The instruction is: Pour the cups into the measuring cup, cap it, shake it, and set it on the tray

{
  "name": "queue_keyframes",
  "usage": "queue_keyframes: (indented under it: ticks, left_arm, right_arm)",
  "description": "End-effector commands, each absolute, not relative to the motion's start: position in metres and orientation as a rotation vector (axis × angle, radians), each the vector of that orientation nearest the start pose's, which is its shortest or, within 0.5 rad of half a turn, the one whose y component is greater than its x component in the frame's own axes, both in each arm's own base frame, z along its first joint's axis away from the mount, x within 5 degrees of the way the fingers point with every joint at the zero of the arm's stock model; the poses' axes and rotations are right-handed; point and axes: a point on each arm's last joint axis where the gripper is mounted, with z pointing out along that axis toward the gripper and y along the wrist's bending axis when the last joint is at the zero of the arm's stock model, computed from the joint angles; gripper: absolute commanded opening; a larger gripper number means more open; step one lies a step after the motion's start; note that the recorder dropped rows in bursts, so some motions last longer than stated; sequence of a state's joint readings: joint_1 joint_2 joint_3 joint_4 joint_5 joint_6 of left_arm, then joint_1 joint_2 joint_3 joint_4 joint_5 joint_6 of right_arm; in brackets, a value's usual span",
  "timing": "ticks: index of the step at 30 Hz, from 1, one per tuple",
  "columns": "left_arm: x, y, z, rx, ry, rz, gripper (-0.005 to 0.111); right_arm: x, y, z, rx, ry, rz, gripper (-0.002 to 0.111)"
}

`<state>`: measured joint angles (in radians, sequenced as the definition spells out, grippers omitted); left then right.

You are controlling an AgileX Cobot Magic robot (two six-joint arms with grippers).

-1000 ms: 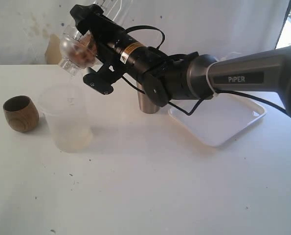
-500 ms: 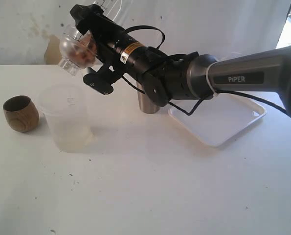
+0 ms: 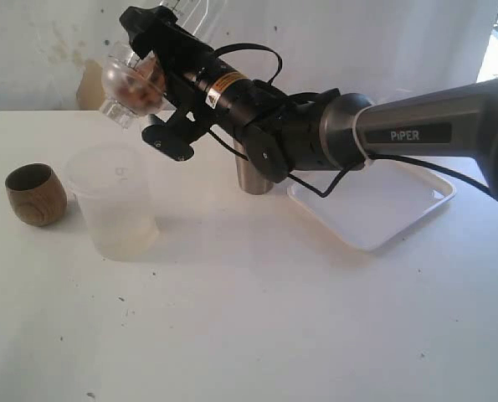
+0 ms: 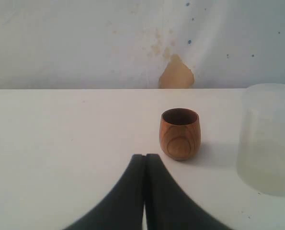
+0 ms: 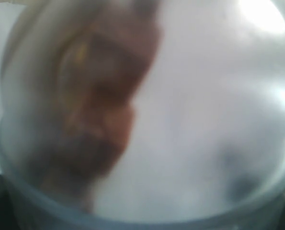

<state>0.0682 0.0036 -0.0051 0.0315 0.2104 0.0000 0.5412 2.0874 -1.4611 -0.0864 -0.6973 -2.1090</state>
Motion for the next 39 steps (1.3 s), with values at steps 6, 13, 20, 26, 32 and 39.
queue_keyframes:
  ticks: [6, 13, 20, 26, 32, 39]
  left_arm:
    - [0.0557, 0.0044, 0.1948, -0.038, 1.686, 0.079, 0.000]
    - [0.0557, 0.0044, 0.1948, -0.038, 1.686, 0.079, 0.000]
    - [0.0557, 0.0044, 0.1948, -0.038, 1.686, 0.079, 0.000]
    - [0.0557, 0.0044, 0.1948, -0.038, 1.686, 0.079, 0.000]
    - [0.0557, 0.0044, 0.1948, -0.038, 1.686, 0.079, 0.000]
    - [0.0557, 0.0044, 0.1948, -0.038, 1.686, 0.079, 0.000]
  right_arm:
    - [0.4164, 0.2528, 0.2652, -1.459, 0.271, -1.319, 0.000]
    - [0.4164, 0.2528, 0.2652, -1.459, 0.271, -1.319, 0.000]
    - [0.4164, 0.2528, 0.2650, -1.462, 0.271, -1.318, 0.000]
    - [0.4160, 0.2536, 0.2647, -1.465, 0.268, -1.316, 0.000]
    - [0.4161, 0.2549, 0.2608, -1.512, 0.273, -1.299, 0.000]
    - [0.4138, 0.2583, 0.2603, -1.533, 0.193, -1.310, 0.000]
